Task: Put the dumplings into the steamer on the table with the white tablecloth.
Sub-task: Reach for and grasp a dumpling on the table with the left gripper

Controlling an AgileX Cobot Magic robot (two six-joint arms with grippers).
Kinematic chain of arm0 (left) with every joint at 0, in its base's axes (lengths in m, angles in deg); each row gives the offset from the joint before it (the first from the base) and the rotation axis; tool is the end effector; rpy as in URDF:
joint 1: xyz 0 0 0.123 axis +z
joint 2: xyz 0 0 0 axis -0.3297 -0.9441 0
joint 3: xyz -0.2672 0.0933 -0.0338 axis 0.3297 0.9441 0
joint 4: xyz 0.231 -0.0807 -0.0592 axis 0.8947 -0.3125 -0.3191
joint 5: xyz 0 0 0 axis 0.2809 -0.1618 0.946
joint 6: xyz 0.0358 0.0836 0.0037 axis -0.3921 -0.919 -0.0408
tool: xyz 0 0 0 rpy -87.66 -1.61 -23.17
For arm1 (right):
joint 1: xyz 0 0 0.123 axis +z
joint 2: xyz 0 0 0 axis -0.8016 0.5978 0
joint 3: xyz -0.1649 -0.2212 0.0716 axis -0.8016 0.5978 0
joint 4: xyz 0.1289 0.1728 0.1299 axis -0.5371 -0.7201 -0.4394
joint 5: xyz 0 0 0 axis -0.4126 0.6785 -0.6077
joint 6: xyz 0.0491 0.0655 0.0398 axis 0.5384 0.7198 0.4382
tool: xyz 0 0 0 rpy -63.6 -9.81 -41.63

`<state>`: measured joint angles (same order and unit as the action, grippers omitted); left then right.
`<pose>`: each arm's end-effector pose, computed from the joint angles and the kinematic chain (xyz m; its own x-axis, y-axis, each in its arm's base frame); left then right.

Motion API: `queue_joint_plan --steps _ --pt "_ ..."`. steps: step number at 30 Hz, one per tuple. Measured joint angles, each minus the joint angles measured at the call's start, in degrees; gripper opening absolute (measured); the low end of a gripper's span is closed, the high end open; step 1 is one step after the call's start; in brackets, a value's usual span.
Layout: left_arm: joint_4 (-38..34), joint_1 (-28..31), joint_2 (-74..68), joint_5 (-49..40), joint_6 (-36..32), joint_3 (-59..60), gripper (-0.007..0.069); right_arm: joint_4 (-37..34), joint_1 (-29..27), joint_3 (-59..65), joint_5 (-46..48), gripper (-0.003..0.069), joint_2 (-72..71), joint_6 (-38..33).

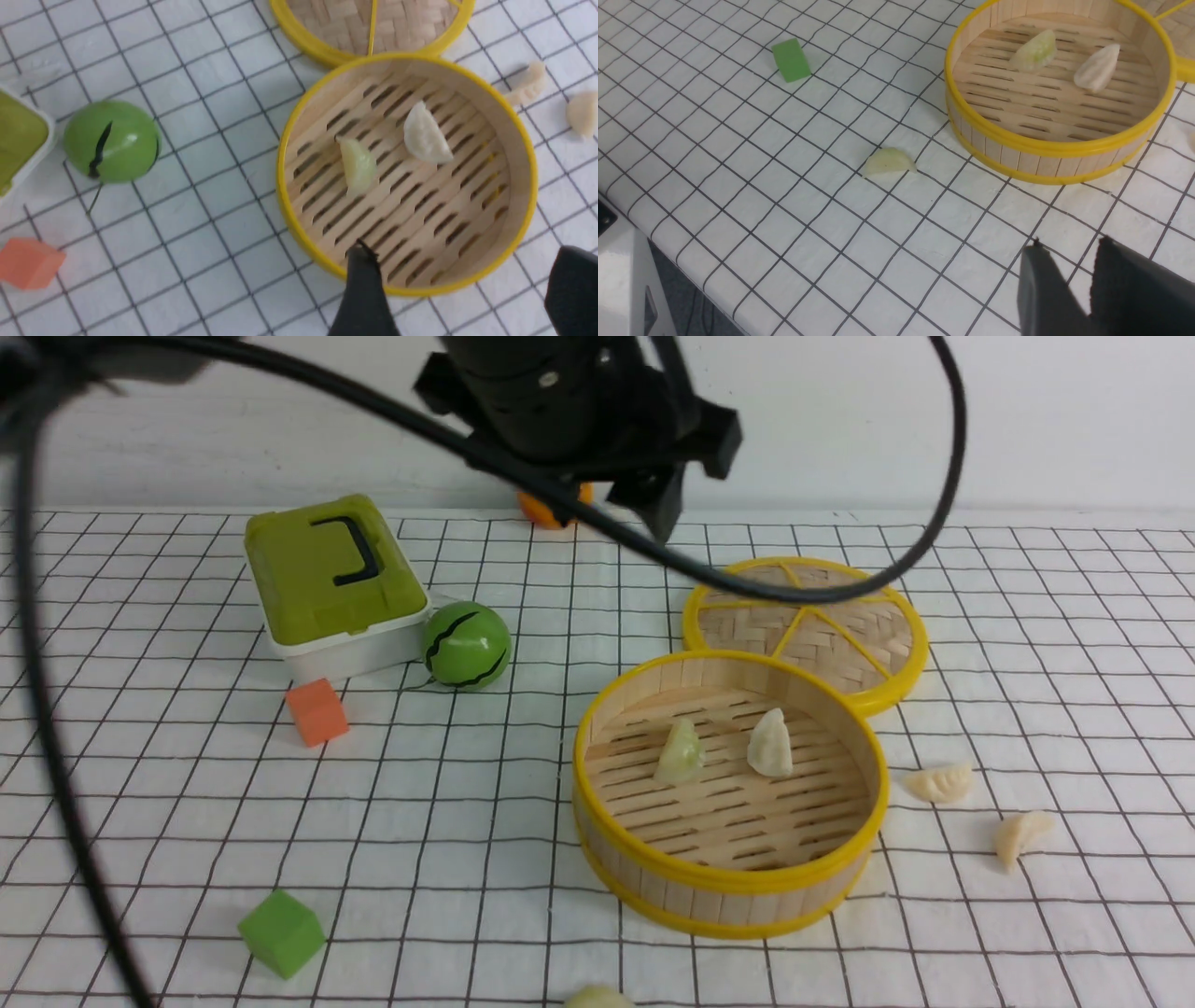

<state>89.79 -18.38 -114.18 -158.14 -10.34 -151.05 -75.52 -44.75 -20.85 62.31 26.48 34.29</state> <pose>0.2970 -0.2229 0.4221 -0.7140 0.3533 -0.6045 0.4784 0.8766 -0.0527 0.0680 0.0545 0.3694 -0.5339 -0.1941 -0.8230 -0.5809 0.7914 0.1902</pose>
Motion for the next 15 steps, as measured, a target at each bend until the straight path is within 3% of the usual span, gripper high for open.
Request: queue_joint_plan --steps 7,10,15 --pt "-4.3 -1.1 10.9 0.8 -0.2 29.2 0.0484 -1.4 0.0 0.0 -0.4 0.0178 0.0 0.0" --pt "-4.0 -4.8 10.7 6.6 -0.2 39.3 0.0482 -1.4 0.0 0.0 -0.6 0.0177 0.1 0.0" --pt "1.2 -8.4 7.3 17.2 -0.2 43.6 0.0482 -1.7 0.0 0.0 -0.8 0.0178 1.0 0.0"
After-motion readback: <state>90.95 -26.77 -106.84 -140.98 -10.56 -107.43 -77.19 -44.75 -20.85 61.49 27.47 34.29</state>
